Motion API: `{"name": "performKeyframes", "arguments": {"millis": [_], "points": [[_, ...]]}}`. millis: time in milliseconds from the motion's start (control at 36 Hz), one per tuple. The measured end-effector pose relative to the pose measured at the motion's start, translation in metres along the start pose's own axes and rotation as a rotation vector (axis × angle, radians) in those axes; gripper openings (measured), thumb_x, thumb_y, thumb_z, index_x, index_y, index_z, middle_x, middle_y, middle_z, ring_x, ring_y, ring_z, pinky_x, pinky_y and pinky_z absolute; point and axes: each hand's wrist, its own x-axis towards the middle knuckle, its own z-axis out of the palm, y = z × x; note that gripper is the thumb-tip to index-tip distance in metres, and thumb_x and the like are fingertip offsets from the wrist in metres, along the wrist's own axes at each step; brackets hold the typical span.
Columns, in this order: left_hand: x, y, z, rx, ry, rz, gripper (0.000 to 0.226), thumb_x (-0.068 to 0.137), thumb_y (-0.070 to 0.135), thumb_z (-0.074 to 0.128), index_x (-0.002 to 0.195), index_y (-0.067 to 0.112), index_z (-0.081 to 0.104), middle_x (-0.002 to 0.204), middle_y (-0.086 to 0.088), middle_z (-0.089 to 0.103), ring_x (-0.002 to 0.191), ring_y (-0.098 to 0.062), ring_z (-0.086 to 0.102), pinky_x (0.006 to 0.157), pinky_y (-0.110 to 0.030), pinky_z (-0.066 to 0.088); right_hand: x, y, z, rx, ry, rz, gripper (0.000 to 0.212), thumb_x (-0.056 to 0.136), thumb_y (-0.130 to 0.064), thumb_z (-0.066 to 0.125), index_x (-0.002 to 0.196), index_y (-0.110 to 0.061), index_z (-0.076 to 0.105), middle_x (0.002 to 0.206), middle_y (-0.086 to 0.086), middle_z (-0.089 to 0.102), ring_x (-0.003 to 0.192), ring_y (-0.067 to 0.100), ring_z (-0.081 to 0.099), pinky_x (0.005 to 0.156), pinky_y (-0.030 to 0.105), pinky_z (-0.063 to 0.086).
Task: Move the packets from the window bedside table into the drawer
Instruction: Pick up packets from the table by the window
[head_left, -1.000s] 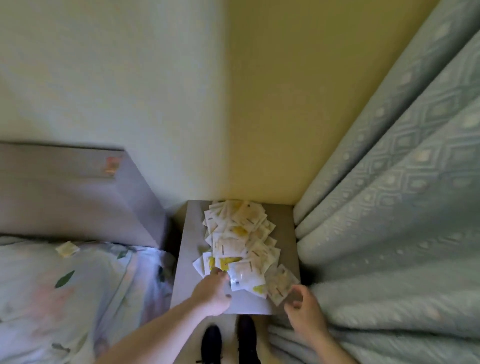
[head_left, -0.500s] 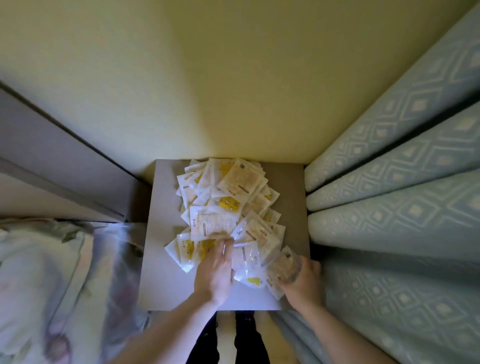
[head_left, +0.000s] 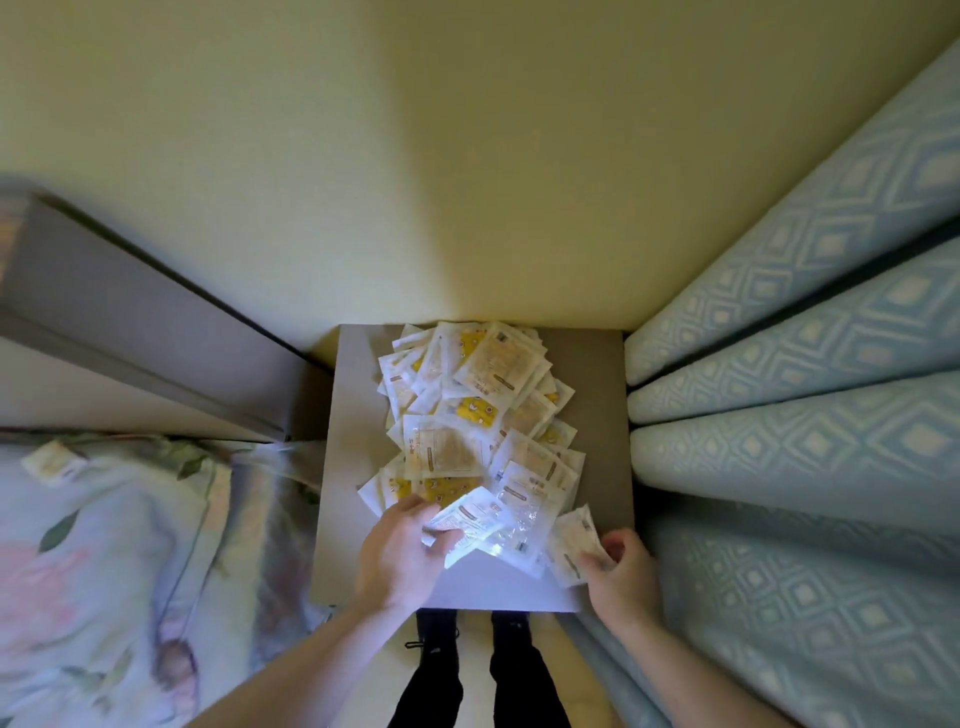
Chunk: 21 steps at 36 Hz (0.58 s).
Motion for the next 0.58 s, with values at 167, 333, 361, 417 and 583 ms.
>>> {"name": "performKeyframes", "arguments": {"millis": [167, 333, 361, 417, 583], "points": [[-0.004, 0.001, -0.010, -0.109, 0.021, -0.027, 0.023, 0.089, 0.048, 0.068, 0.101, 0.029, 0.073, 0.102, 0.021, 0.061, 0.084, -0.004, 0.061, 0.062, -0.022, 0.053, -0.024, -0.007, -0.007, 0.215, 0.199, 0.036, 0.011, 0.092, -0.016, 0.067, 0.102, -0.011, 0.066, 0.091, 0.008, 0.068, 0.083, 0.031, 0.063, 0.070, 0.032, 0.043], [0.010, 0.014, -0.009, -0.067, 0.034, -0.029, 0.024, 0.086, 0.049, 0.072, 0.079, 0.027, 0.066, 0.100, 0.022, 0.056, 0.092, -0.009, 0.052, 0.061, -0.024, 0.046, -0.032, -0.011, 0.008, 0.304, -0.002, 0.027, 0.008, 0.095, -0.015, 0.063, 0.089, -0.015, 0.066, 0.085, 0.001, 0.071, 0.082, 0.023, 0.067, 0.066, 0.031, 0.048], [0.013, 0.017, -0.009, -0.055, 0.026, -0.025, 0.025, 0.085, 0.049, 0.072, 0.076, 0.028, 0.064, 0.101, 0.021, 0.057, 0.093, -0.010, 0.049, 0.061, -0.024, 0.043, -0.032, -0.012, 0.012, 0.274, -0.046, 0.013, 0.009, 0.096, -0.017, 0.062, 0.088, -0.015, 0.067, 0.084, 0.001, 0.071, 0.081, 0.022, 0.067, 0.064, 0.030, 0.048], [0.022, 0.023, -0.007, -0.061, 0.014, 0.014, 0.027, 0.084, 0.049, 0.075, 0.073, 0.027, 0.062, 0.104, 0.019, 0.061, 0.093, -0.016, 0.046, 0.064, -0.025, 0.039, -0.029, -0.014, 0.018, 0.233, -0.124, 0.003, 0.010, 0.097, -0.021, 0.062, 0.090, -0.015, 0.067, 0.084, 0.000, 0.071, 0.080, 0.020, 0.067, 0.061, 0.027, 0.047], [0.044, 0.048, 0.000, -0.171, -0.074, 0.026, 0.039, 0.083, 0.048, 0.076, 0.106, 0.017, 0.075, 0.120, 0.017, 0.059, 0.113, -0.018, 0.046, 0.095, -0.029, 0.039, -0.014, -0.023, 0.034, 0.284, -0.199, 0.076, 0.006, 0.093, -0.024, 0.067, 0.093, -0.019, 0.069, 0.087, -0.003, 0.072, 0.078, 0.016, 0.066, 0.060, 0.023, 0.045]]}}
